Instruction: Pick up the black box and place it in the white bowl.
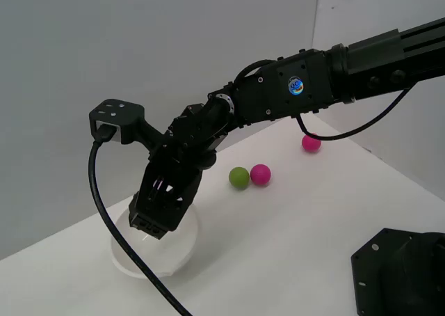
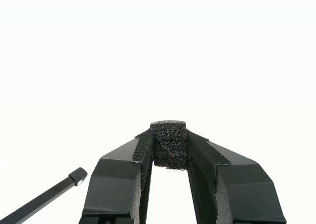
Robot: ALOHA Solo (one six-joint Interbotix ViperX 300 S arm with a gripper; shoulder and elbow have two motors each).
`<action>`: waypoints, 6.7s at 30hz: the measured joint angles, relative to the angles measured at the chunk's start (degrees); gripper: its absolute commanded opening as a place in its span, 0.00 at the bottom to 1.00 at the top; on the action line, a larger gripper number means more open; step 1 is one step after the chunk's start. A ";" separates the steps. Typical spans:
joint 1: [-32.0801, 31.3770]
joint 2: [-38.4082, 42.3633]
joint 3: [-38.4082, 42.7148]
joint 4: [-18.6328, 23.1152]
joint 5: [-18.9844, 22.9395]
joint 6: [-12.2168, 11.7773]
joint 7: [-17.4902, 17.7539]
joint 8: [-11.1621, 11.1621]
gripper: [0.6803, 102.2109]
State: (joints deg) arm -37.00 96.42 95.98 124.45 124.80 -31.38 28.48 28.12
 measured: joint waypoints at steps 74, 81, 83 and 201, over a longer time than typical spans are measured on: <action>11.43 16.35 16.26 8.17 7.73 0.35 4.57 0.00 0.48; 15.29 22.76 22.76 11.43 11.16 0.44 5.63 -0.09 0.43; 16.79 25.58 25.66 12.74 12.48 0.44 5.63 0.00 0.43; 45.88 70.49 70.84 35.24 34.89 3.60 4.75 5.10 0.45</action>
State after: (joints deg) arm 8.88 166.90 166.82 159.70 159.70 -27.77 33.22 33.22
